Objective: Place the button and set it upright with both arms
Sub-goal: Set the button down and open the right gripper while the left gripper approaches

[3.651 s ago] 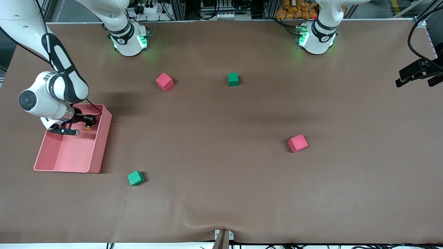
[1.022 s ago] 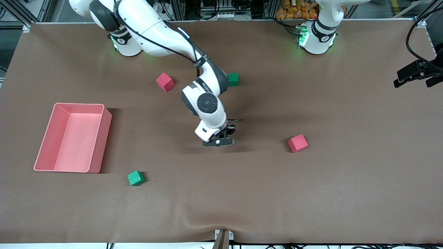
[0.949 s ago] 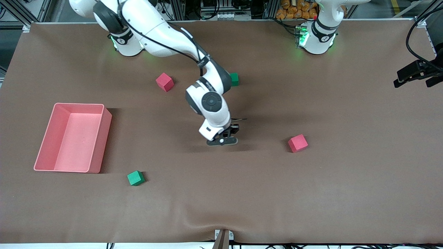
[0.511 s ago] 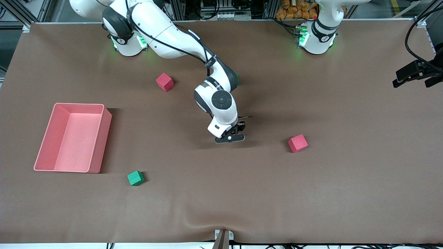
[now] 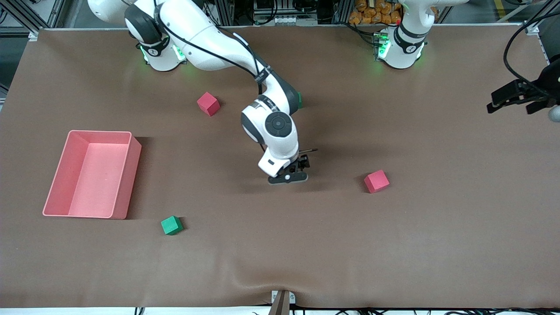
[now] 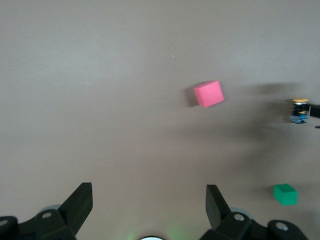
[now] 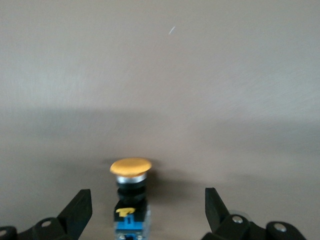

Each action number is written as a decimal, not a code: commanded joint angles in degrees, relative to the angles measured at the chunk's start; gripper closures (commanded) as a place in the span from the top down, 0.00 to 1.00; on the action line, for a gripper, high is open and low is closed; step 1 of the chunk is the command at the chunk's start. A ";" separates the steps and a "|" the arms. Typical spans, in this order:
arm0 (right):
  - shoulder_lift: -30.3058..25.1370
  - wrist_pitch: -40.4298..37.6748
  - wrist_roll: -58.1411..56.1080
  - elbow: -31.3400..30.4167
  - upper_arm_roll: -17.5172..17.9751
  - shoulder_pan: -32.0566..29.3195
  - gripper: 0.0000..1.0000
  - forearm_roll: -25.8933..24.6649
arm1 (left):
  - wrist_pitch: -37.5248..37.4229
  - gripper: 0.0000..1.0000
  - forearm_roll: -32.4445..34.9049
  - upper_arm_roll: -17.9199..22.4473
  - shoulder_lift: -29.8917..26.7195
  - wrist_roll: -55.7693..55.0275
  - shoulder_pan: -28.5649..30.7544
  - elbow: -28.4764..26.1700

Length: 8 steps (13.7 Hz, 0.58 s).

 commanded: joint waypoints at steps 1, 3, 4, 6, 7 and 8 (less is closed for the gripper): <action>-5.32 -5.98 -1.43 -0.62 0.83 -5.04 1.00 -0.43 | -0.37 1.00 -2.56 -0.20 2.06 -1.35 -1.00 0.93; -8.83 -11.42 -3.80 -1.40 0.83 -7.59 1.00 -0.52 | -0.37 1.00 -2.31 -0.46 3.90 -6.70 -3.81 0.93; -10.76 -13.28 -3.90 -2.97 0.83 -9.52 1.00 -0.52 | -0.37 1.00 -2.13 -0.46 5.13 -8.55 -5.99 1.01; -15.85 -13.48 -5.12 -9.20 0.83 -11.99 1.00 -0.52 | -0.02 1.00 -1.87 -0.37 7.68 -11.89 -9.61 1.71; -18.49 -13.39 -7.31 -12.36 0.83 -13.56 1.00 -0.52 | 0.07 1.00 -1.95 -0.46 9.08 -13.74 -10.40 2.41; -20.78 -13.65 -9.59 -14.66 0.83 -14.97 1.00 -0.52 | 0.51 1.00 -2.04 -0.55 10.57 -14.54 -11.19 2.94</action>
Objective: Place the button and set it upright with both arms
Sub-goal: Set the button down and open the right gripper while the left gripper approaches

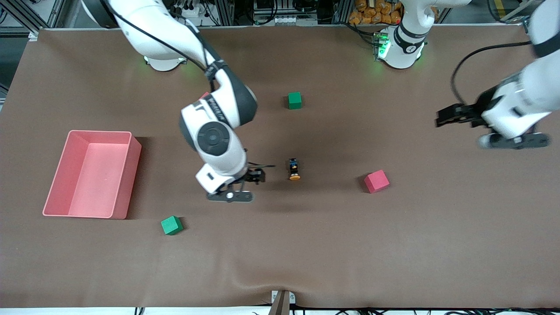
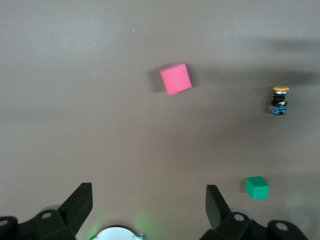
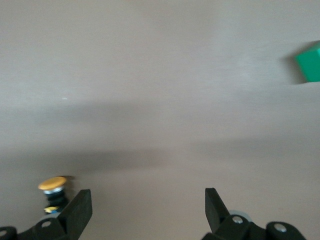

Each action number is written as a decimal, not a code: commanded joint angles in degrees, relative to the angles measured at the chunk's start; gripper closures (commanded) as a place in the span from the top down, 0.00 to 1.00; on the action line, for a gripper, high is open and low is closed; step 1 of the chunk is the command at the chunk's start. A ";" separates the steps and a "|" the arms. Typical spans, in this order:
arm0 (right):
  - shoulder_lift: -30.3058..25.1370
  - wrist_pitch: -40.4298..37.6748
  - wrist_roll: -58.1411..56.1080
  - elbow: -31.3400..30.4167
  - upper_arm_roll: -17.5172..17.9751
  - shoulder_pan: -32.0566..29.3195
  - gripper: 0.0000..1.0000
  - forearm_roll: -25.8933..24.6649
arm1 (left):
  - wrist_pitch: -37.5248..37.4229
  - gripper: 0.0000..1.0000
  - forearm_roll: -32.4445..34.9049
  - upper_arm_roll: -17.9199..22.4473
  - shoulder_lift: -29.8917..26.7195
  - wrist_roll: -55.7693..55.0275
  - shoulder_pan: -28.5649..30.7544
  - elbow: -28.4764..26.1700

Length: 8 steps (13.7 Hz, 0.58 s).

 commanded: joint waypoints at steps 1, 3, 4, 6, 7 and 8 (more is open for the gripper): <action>-9.62 0.54 -5.57 -12.05 1.06 -3.98 1.00 -0.51 | 0.84 1.00 -0.29 0.12 4.71 -2.40 -2.36 2.95; -14.19 0.71 -8.74 -17.32 1.06 -7.05 1.00 -0.42 | 1.47 1.00 -0.20 0.29 9.10 -4.41 -5.17 6.10; -16.30 0.71 -10.23 -19.43 1.06 -8.37 1.00 -0.51 | 1.55 1.00 -0.20 0.21 10.60 -6.34 -6.49 6.82; -20.78 0.71 -13.74 -23.83 1.06 -11.27 1.00 -0.42 | 3.39 1.00 -0.29 0.29 13.24 -9.51 -9.65 7.87; -23.06 0.71 -14.89 -26.02 1.06 -12.42 1.00 -0.42 | 4.01 1.00 -0.38 0.21 14.56 -10.83 -11.14 8.31; -24.91 0.54 -15.25 -27.61 1.06 -13.82 1.00 -0.42 | 4.88 1.00 -0.46 0.21 15.62 -11.97 -12.55 8.40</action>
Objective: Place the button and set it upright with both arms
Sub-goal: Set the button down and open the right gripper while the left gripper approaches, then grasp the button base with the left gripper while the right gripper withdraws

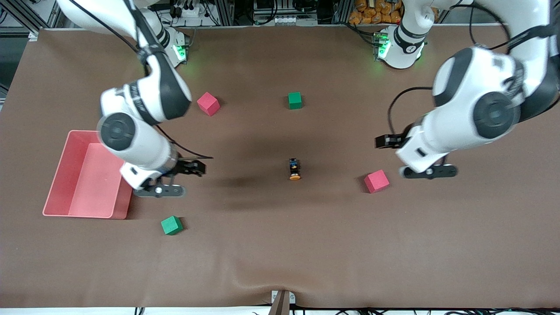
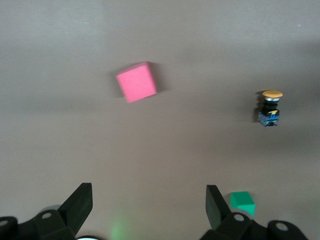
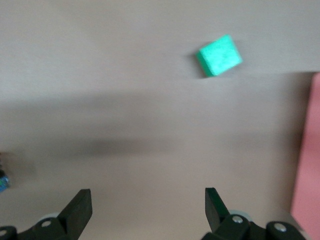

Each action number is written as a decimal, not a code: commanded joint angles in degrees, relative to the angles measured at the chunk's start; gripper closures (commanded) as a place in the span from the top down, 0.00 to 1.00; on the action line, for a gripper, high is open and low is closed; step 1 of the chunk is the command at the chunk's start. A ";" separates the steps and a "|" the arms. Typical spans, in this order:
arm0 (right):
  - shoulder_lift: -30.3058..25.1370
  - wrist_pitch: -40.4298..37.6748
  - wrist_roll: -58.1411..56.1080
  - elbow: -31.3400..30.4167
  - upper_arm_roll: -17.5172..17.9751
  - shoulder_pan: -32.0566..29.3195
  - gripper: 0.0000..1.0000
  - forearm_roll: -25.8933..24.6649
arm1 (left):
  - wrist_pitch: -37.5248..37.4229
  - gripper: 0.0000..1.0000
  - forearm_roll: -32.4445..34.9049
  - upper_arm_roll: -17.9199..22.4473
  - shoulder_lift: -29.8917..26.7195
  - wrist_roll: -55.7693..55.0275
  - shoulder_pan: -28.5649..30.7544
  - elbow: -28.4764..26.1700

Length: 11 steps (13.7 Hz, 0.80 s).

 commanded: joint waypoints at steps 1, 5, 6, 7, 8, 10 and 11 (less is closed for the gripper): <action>-9.16 0.69 -1.88 -9.42 1.18 -4.46 1.00 -0.42 | 1.68 1.00 -0.55 0.29 4.12 -3.43 -3.83 3.19; -16.02 -3.77 -6.89 -12.95 1.09 -10.62 1.00 -0.33 | 7.21 1.00 -3.26 0.29 8.60 -7.38 -7.79 3.19; -17.34 -6.23 -7.15 -12.78 0.74 -13.24 1.00 -0.33 | 9.32 1.00 -4.06 0.29 10.01 -8.35 -8.50 3.28; -18.22 -7.82 -8.02 -12.69 0.74 -16.49 1.00 -0.33 | 11.08 1.00 -4.24 0.29 11.59 -8.88 -8.85 3.80; -19.01 -8.70 -8.90 -12.52 0.74 -18.00 1.00 -0.24 | 12.41 1.00 -4.94 0.21 13.78 -9.58 -9.12 4.94; -19.81 -10.37 -9.44 -10.07 0.74 -17.84 1.00 -0.59 | 14.69 1.00 -9.14 0.20 18.00 -10.81 -9.91 7.49; -19.81 -11.34 -9.52 -8.14 0.83 -17.84 1.00 -0.60 | 16.18 1.00 -12.38 0.20 19.67 -10.82 -9.91 8.02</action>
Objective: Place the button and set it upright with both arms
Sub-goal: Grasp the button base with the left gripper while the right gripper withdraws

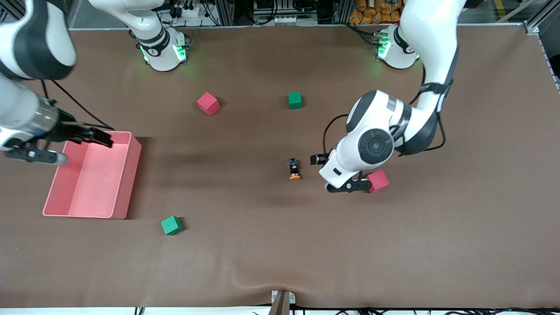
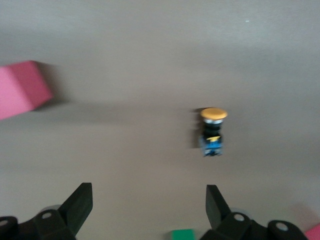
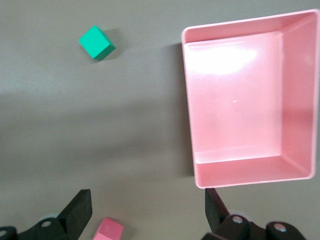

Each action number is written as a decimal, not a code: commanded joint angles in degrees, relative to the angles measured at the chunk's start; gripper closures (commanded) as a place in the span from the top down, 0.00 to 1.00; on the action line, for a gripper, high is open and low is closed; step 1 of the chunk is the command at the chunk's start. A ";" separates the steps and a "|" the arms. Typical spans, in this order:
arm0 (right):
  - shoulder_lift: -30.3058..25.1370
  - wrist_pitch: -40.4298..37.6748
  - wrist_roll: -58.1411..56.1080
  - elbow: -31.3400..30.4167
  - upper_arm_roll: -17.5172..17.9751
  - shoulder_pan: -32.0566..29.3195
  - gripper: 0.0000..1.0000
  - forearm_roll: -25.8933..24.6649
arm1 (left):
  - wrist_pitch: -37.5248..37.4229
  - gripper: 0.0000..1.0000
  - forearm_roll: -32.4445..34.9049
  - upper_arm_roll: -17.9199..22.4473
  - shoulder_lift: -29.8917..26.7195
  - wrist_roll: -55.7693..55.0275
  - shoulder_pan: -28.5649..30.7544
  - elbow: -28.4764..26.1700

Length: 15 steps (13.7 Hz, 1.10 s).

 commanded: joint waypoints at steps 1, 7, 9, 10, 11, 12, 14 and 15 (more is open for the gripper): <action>-1.42 -3.45 0.19 3.11 1.11 0.14 1.00 -0.62 | 2.67 1.00 -6.47 0.33 6.47 -1.33 -0.49 4.86; -0.72 -12.08 -7.26 16.66 1.11 -0.12 1.00 -3.25 | 6.73 1.00 -6.58 4.98 12.98 -2.99 -8.92 7.84; -1.24 -12.26 -7.98 16.49 0.93 -0.38 1.00 -3.95 | 7.43 1.00 -6.58 5.51 14.74 -2.91 -9.45 8.29; -1.24 -12.69 -7.98 16.49 0.93 -1.17 1.00 -3.96 | 7.61 1.00 -6.49 5.78 15.10 -2.82 -10.06 8.72; -1.16 -13.74 -8.07 16.40 0.93 -2.05 1.00 -3.96 | 7.78 1.00 -6.49 7.00 15.27 -2.56 -10.94 8.99; -1.07 -14.88 -8.07 16.40 1.02 -2.14 1.00 -3.96 | 8.13 1.00 -6.49 7.44 15.88 -2.56 -11.82 8.99; -1.07 -16.47 -7.55 16.40 1.02 -2.06 1.00 -3.96 | 9.71 1.00 -6.49 7.36 16.15 -2.56 -12.70 8.99; -1.07 -16.82 -7.37 16.40 1.02 -2.05 1.00 -3.96 | 9.81 1.00 -6.49 7.45 16.50 -2.64 -13.40 8.99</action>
